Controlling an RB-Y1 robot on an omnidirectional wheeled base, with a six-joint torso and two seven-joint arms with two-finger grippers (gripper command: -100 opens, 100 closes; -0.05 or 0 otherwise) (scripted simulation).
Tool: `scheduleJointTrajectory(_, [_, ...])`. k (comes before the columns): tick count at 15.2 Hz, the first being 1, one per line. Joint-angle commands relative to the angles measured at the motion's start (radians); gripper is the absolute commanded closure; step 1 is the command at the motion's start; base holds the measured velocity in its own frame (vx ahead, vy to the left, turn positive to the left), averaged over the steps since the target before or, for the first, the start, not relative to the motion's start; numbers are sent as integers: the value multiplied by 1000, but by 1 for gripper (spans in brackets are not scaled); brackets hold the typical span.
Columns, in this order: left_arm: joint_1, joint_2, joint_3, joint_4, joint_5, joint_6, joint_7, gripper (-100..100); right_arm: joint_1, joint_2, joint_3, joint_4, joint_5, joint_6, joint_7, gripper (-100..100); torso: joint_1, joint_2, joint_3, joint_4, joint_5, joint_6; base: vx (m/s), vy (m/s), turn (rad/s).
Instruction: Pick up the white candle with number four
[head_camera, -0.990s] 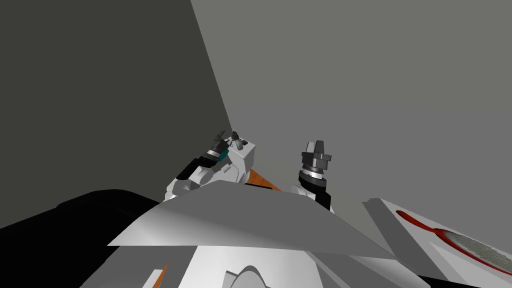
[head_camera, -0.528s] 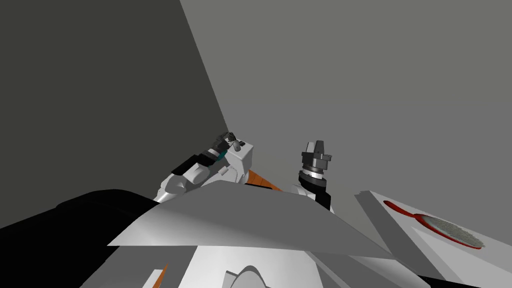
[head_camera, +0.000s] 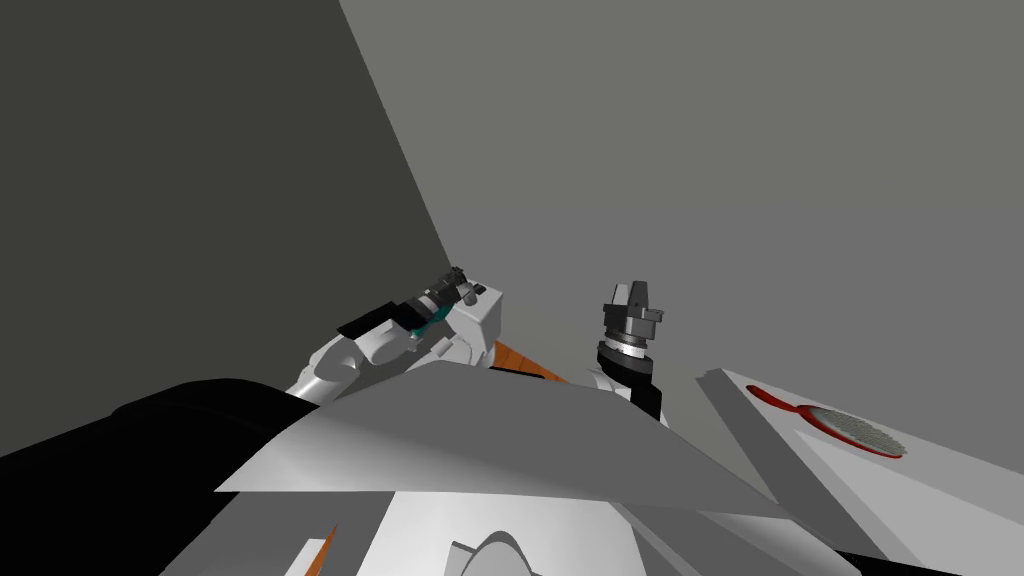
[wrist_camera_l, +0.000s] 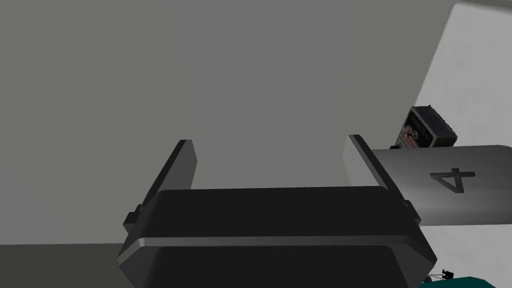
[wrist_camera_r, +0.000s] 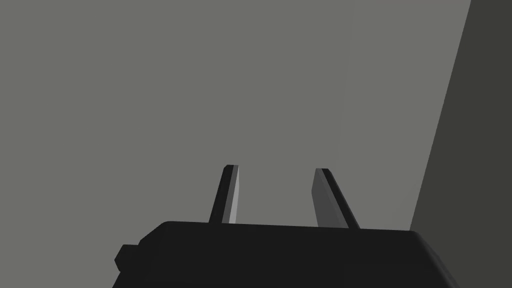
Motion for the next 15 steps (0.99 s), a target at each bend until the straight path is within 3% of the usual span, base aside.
scheduleJointTrajectory(1, [-2,49,12,-4,50,50,0,-100,0,0,0,0,0,0,0,0,0,0,0,0,0,0,46,14,-138])
scheduleJointTrajectory(2, [-2,49,12,-4,54,65,0,-100,0,0,0,0,0,0,0,0,0,0,0,0,0,0,21,7,-63])
scheduleJointTrajectory(4, [-4,106,27,-6,110,110,0,-100,0,0,0,0,0,0,0,0,0,0,0,0,0,0,52,15,-145])
scheduleJointTrajectory(5, [-4,106,27,-6,111,127,0,-100,0,0,0,0,0,0,0,0,0,-1,-1,0,0,0,12,10,-60])
scheduleJointTrajectory(7, [-7,160,42,-7,165,179,0,-100,0,0,0,0,0,0,0,0,0,0,0,0,0,0,30,21,-133])
scheduleJointTrajectory(8, [-7,163,42,-7,166,189,0,-100,0,0,0,0,0,0,0,0,1,0,0,0,0,0,2,6,-32])
scheduleJointTrajectory(10, [-9,216,57,-6,219,242,1,-100,0,0,0,0,0,0,0,0,0,0,0,0,0,0,65,16,-147])
scheduleJointTrajectory(11, [-9,220,57,-6,220,251,1,-100,0,0,0,0,0,0,0,0,0,-2,-1,0,0,0,6,1,-18])
scheduleJointTrajectory(12, [-12,256,72,-4,258,282,2,-100,0,0,0,0,0,0,0,0,0,0,0,0,0,-1,27,10,-97])
scheduleJointTrajectory(14, [-12,276,72,-4,273,313,2,-100,0,0,0,0,0,0,0,0,0,0,0,0,0,0,25,15,-80])
scheduleJointTrajectory(15, [-15,315,88,-1,314,339,4,-100,0,0,0,0,0,0,0,0,0,1,0,0,0,-1,18,8,-90])
